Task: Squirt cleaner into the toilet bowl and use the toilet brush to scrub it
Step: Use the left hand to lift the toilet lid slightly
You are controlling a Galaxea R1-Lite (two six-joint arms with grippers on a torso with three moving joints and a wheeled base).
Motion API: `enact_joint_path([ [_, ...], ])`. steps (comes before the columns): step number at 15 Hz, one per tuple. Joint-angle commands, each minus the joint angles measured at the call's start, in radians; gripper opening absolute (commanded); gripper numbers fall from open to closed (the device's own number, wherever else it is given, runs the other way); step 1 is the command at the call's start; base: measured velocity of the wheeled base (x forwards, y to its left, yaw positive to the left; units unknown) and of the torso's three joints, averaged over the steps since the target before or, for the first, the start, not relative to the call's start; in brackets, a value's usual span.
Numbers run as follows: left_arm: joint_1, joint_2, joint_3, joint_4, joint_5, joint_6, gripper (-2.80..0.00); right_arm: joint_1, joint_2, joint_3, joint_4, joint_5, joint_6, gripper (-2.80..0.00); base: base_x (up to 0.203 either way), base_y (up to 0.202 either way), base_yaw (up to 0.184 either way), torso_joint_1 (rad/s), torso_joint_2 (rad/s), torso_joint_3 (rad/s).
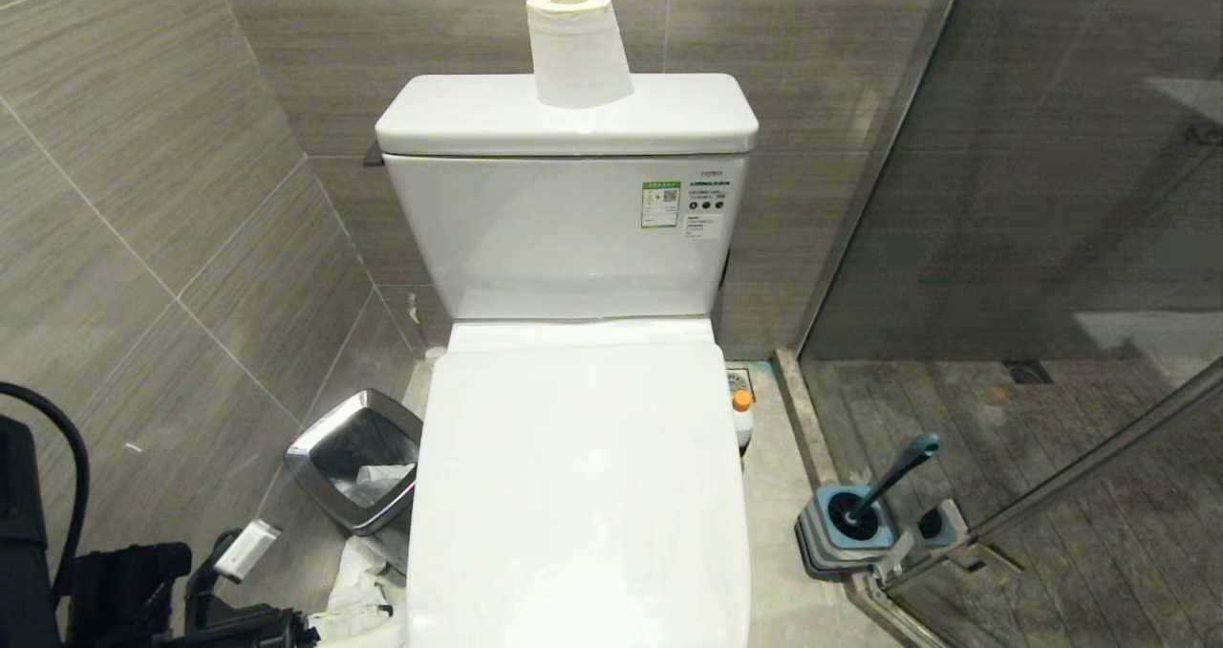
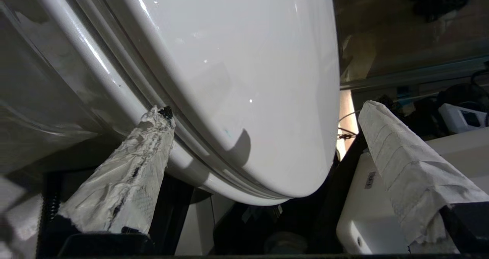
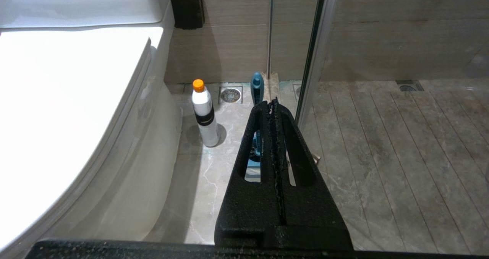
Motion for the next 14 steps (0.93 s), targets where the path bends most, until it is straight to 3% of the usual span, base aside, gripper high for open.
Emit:
enact_joint_path([
  [1, -0.007, 0.017, 0.008, -0.002, 0.035, 0.029, 0.0, 0.0, 0.0, 0.025, -0.001, 0.0, 0.0, -2.8, 0.0, 0.0, 0.0, 0.0, 0.0, 0.0],
  [3, -0.025, 0.024, 0.012, 0.002, 0.072, 0.045, 0.0, 0.0, 0.0, 0.025, -0.001, 0.0, -0.001, -2.8, 0.0, 0.0, 0.0, 0.0, 0.0, 0.0],
  [9, -0.081, 0.043, 0.02, 0.006, 0.071, 0.046, 0.0, 0.0, 0.0, 0.025, -0.001, 0.0, 0.001, -2.8, 0.0, 0.0, 0.0, 0.0, 0.0, 0.0],
  [14, -0.113, 0.049, 0.02, 0.005, 0.121, 0.069, 0.0, 0.0, 0.0, 0.025, -0.001, 0.0, 0.001, -2.8, 0.0, 0.0, 0.0, 0.0, 0.0, 0.0],
])
